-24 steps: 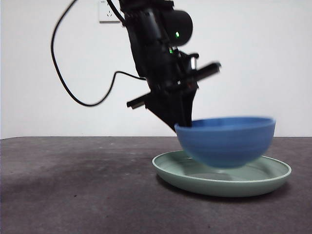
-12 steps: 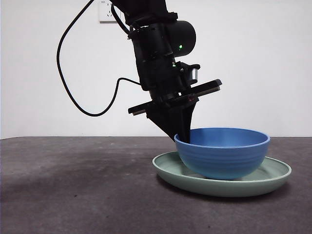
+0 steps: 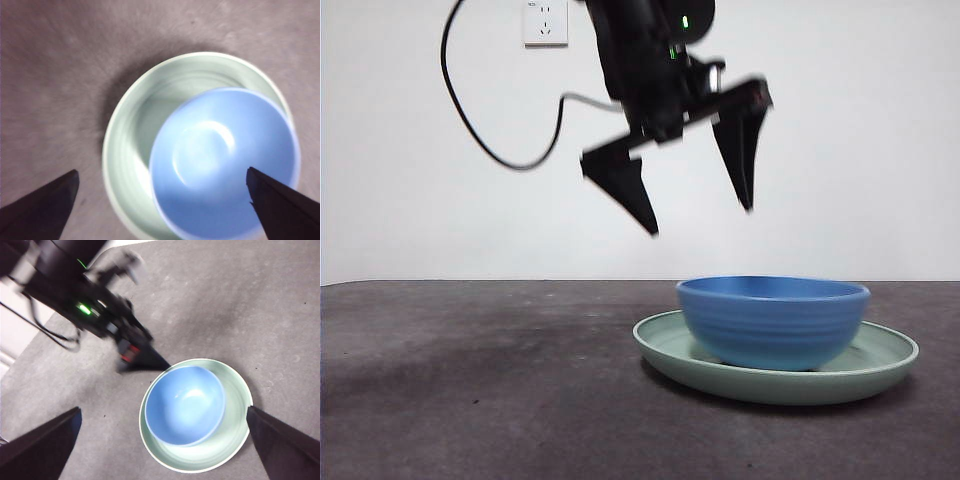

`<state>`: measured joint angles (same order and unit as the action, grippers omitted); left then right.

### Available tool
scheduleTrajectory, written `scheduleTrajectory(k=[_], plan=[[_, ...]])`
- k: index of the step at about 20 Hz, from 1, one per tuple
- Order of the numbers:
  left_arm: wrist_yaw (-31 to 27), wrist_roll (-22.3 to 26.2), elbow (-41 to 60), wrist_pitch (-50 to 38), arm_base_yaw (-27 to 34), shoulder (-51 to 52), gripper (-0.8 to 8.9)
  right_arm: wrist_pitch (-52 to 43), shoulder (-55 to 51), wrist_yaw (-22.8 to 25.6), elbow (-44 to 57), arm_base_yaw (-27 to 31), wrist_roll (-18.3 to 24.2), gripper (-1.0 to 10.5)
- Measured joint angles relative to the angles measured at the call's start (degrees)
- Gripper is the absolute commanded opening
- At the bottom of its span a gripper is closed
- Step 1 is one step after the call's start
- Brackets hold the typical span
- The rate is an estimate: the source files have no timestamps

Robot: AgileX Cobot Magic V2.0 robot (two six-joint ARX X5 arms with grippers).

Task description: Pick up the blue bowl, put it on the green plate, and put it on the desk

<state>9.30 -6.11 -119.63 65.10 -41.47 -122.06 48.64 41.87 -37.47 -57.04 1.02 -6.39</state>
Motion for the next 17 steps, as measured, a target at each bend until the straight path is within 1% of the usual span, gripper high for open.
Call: scheduleTrajectory(k=[2,5,9,11,12,15,17], plan=[[0.0,2.51,-1.03,3.78,-0.02,3.06,6.8,0.0,0.0,0.02,0.0,0.0,0.2,5.9],[0.0,4.85,-1.07,7.96,0.28,11.85,6.8,0.0,0.0,0.0,0.0,0.0,0.22,5.9],[0.0,6.56,-2.03,12.41,1.84,23.96,6.79,0.0,0.0,0.0,0.0,0.0,0.22,5.9],[0.0,6.88,-2.03,15.74,3.08,27.89,6.79,-0.02,0.0,0.0,0.0,0.0,0.22,5.9],[0.0,6.91,-1.99,15.78,3.76,29.51,6.79,-0.02,0.0,0.0,0.0,0.0,0.22,5.9],[-0.04,7.87,3.21,15.76,4.59,36.85,6.79,-0.02,0.0,0.02,0.0,0.0,0.22,5.9],[-0.02,8.48,10.8,14.08,4.61,44.17,6.79,-0.02,0.0,0.02,0.0,0.0,0.22,5.9]])
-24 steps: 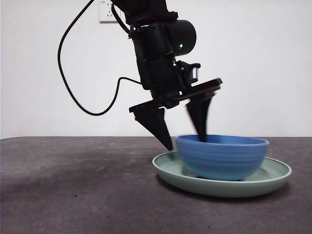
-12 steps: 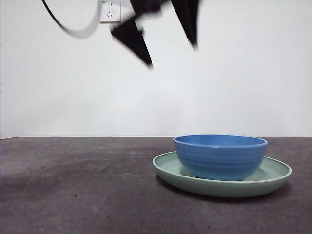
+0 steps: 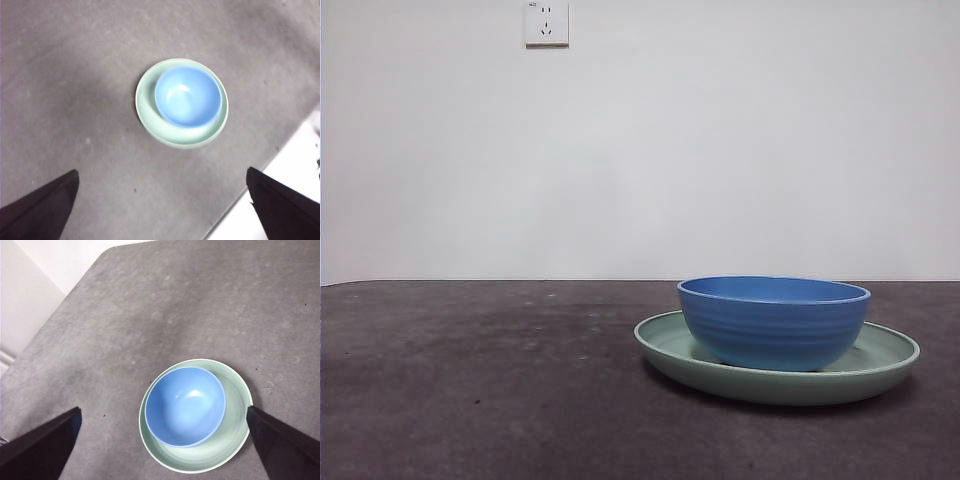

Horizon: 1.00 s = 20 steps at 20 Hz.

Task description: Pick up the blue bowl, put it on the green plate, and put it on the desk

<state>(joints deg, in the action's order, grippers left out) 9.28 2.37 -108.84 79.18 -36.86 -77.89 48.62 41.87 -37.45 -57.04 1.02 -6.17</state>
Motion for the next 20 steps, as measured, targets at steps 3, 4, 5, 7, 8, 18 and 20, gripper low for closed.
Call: scheduleTrajectory(k=[3,4,5,7,8,18,20], plan=[[0.0,0.09,14.05,-5.62,0.66,11.87,6.79,0.0,0.0,-0.02,0.0,0.0,0.0,5.9],[0.0,-0.11,17.79,-6.51,0.68,14.93,6.79,0.0,0.0,0.0,0.0,0.0,0.0,5.9],[0.0,-0.55,22.8,-8.35,0.7,19.19,6.79,0.0,0.0,-0.02,0.0,0.0,0.0,5.9],[0.0,-1.86,30.34,-11.74,0.7,26.86,6.79,0.02,0.0,0.0,0.0,0.0,0.0,5.9],[0.0,-2.4,33.29,-13.7,0.7,30.38,6.79,0.09,0.0,0.0,0.0,0.0,0.0,5.9],[0.0,-4.83,50.88,-16.83,0.74,48.52,6.79,4.44,0.66,0.61,0.0,0.0,0.33,5.9],[0.0,-4.83,50.88,-17.2,0.74,48.65,6.79,8.68,2.4,4.57,-0.02,0.0,0.39,5.9]])
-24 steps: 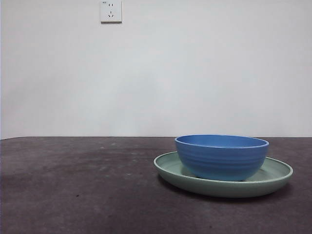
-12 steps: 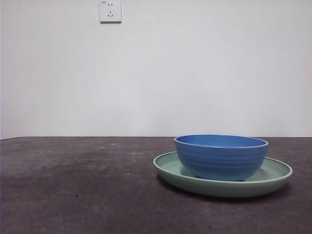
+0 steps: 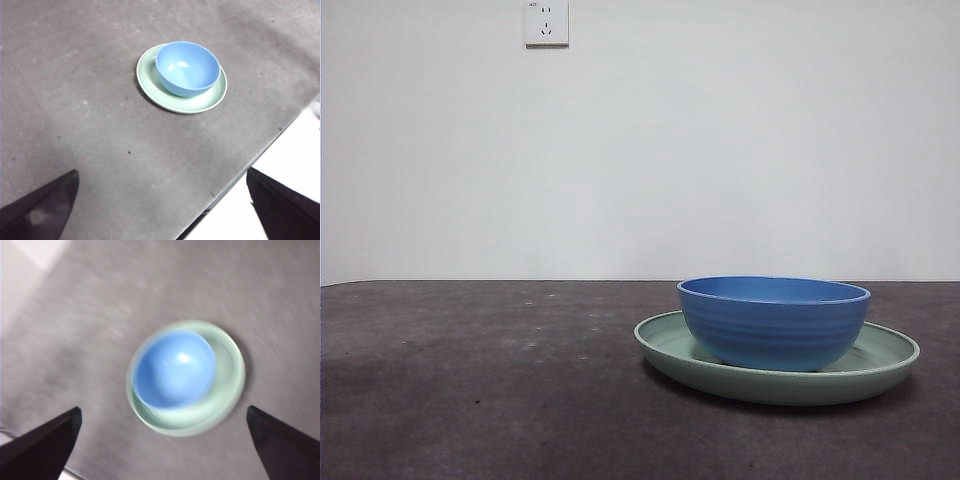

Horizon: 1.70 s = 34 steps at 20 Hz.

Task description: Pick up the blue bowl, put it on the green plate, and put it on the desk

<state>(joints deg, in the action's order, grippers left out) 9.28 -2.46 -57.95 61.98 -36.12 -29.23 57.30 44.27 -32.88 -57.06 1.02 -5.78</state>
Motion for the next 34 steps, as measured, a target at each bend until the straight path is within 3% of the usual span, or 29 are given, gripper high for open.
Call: scheduleTrajectory(k=[4,8,15,19,22,34], plan=[[0.0,0.0,0.0,-0.94,0.0,0.0,6.79,3.72,7.04,8.48,0.0,0.02,1.55,5.9],[0.0,0.0,0.0,-1.27,0.0,0.0,6.79,1.14,15.72,10.4,-0.02,0.0,3.58,5.9],[0.0,0.0,0.0,-1.36,0.0,0.0,6.79,-2.03,34.71,10.12,-0.02,-0.72,6.78,4.8],[0.0,0.0,0.0,-1.36,0.0,0.0,6.79,-7.06,40.89,4.92,-0.02,-2.73,7.08,4.7],[0.0,0.0,0.0,-1.36,0.0,0.0,6.79,-10.67,43.52,4.57,-0.02,-4.26,7.08,3.8],[0.0,0.0,0.0,-1.36,0.0,0.0,6.79,-15.85,45.18,7.54,-0.02,-5.31,7.06,3.6]])
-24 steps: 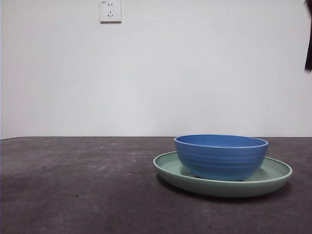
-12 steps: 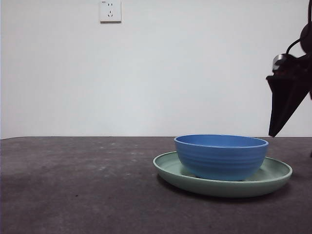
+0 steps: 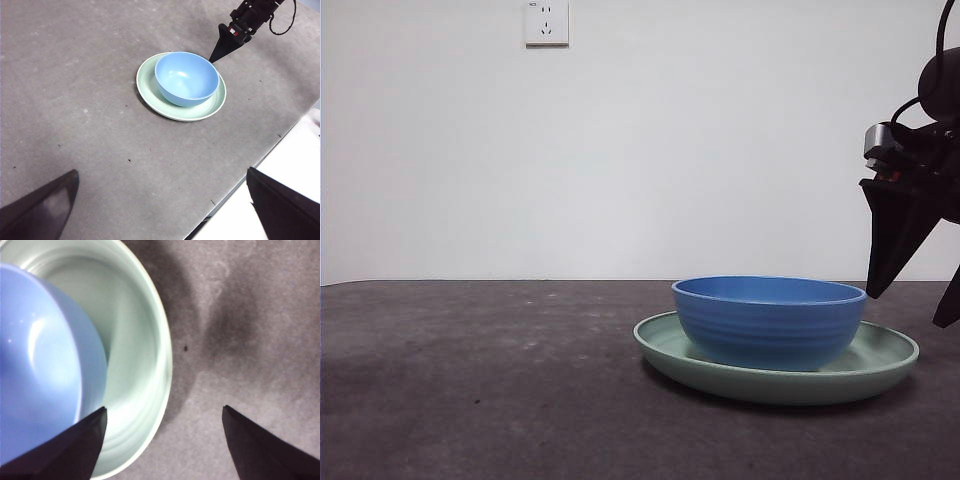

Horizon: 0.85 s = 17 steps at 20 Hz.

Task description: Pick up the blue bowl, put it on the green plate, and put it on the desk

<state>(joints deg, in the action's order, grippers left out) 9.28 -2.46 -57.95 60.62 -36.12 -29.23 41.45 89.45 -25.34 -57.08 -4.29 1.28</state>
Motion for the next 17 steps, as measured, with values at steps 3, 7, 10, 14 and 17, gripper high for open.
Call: scheduleTrajectory(k=[3,7,10,14,17], plan=[[0.0,0.0,0.0,0.0,0.0,0.0,6.79,-1.75,1.33,0.07,0.0,-0.04,-0.11,3.6],[0.0,0.0,0.0,0.0,0.0,0.0,6.79,-3.41,4.37,0.0,0.0,-0.24,-0.52,3.0],[0.0,0.0,0.0,-0.02,0.0,0.0,6.79,-4.0,5.99,0.0,0.0,-0.28,-0.72,2.5],[0.0,0.0,0.0,-0.02,0.0,0.0,6.79,-4.96,7.98,-2.56,0.0,-0.52,-1.07,2.0],[0.0,0.0,0.0,-0.02,0.0,0.0,6.79,-6.27,8.9,-4.44,0.0,-0.96,-1.18,0.6]])
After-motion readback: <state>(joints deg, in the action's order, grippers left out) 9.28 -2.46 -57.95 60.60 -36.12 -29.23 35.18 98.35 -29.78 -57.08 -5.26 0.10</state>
